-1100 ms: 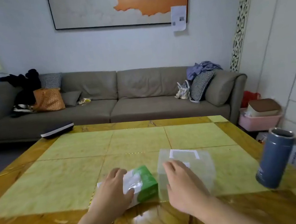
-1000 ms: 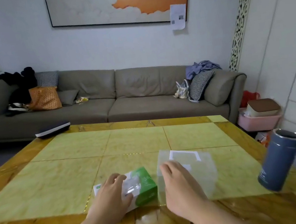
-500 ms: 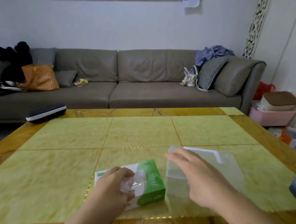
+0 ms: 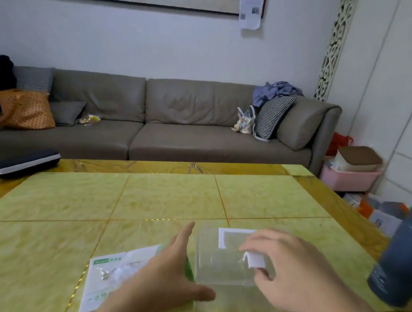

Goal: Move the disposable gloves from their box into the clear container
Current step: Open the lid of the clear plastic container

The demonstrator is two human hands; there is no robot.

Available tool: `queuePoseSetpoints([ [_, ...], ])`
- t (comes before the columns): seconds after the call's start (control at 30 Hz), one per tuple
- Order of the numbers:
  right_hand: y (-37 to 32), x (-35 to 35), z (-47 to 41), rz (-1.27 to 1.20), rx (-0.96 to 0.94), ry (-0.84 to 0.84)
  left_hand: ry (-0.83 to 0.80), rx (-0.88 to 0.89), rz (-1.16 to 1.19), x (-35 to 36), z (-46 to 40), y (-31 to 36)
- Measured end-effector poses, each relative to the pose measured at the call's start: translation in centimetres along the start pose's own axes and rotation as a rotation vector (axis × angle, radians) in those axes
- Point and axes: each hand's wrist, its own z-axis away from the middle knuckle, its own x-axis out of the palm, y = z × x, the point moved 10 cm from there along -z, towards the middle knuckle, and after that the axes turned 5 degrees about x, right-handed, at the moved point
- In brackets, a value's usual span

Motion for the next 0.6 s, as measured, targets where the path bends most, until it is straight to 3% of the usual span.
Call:
queuePoseSetpoints([
  [0.1,0.6,-0.4,-0.2,-0.03,-0.008,0.042,-0.094,-0.002,-0.009,1.6,0.0,-0.1],
  [0.2,1.2,-1.1,-0.5,-0.011,0.005,0.101,-0.08,0.015,-0.029,2.0,0.2,0.0],
  [0.3,1.6,-4.4,-1.9,-0.042,0.044,0.329,-0.047,0.039,-0.037,2.0,0.4,0.4],
  [0.4,4.2,-6.4,-4.8,-0.245,0.149,0.533,-0.039,0.071,-0.049,2.1,0.7,0.6],
  [0.5,7.3,-5.3,-8.0,-0.613,0.216,0.477,-0.021,0.081,-0.062,1.8,0.7,0.6],
  [0.6,9.2,-5.4,-7.1,-0.634,0.188,0.626,-0.034,0.066,-0.064,1.9,0.7,0.3],
])
